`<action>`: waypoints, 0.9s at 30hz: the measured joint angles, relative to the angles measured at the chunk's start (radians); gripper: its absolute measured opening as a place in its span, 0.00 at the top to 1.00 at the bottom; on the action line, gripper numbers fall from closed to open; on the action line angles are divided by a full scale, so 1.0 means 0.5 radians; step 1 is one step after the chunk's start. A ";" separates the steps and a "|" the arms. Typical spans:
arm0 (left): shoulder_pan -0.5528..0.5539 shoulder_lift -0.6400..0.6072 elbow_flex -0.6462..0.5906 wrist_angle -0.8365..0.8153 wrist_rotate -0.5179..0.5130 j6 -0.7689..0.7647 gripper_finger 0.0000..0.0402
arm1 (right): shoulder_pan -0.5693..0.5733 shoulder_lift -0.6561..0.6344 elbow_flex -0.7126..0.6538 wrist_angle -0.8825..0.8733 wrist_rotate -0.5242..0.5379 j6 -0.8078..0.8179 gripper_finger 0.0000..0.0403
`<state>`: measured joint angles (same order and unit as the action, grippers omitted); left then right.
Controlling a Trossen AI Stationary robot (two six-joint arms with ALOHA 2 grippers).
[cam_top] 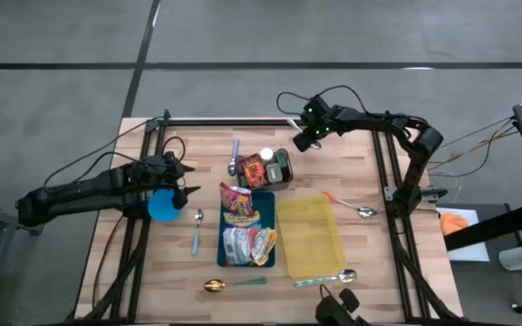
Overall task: Pick & Place Food Item
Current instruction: Put the silver spoon into the yellow bin
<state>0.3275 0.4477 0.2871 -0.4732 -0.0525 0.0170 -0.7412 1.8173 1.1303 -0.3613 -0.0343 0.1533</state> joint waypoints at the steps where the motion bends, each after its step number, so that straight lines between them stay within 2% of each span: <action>1: 0.000 0.000 0.001 -0.001 0.000 0.000 0.16 | 0.000 -0.036 0.000 0.000 0.007 0.018 0.96; 7: -0.001 -0.001 0.000 0.000 0.000 0.000 0.16 | 0.039 -0.317 -0.050 0.003 0.015 0.124 0.96; 16: 0.000 0.000 0.000 0.000 0.000 0.001 0.16 | 0.318 -0.753 -0.252 0.003 0.026 0.300 0.96; 22: -0.001 -0.001 0.000 0.000 0.000 0.001 0.16 | 0.613 -1.049 -0.480 -0.006 0.241 0.583 0.96; 27: 0.000 -0.001 0.000 0.000 0.000 0.000 0.16 | 0.916 -1.241 -0.705 -0.009 0.408 0.944 0.96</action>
<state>0.3273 0.4473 0.2871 -0.4732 -0.0525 0.0171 -0.2830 1.1969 0.7777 -0.3660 0.1698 0.6252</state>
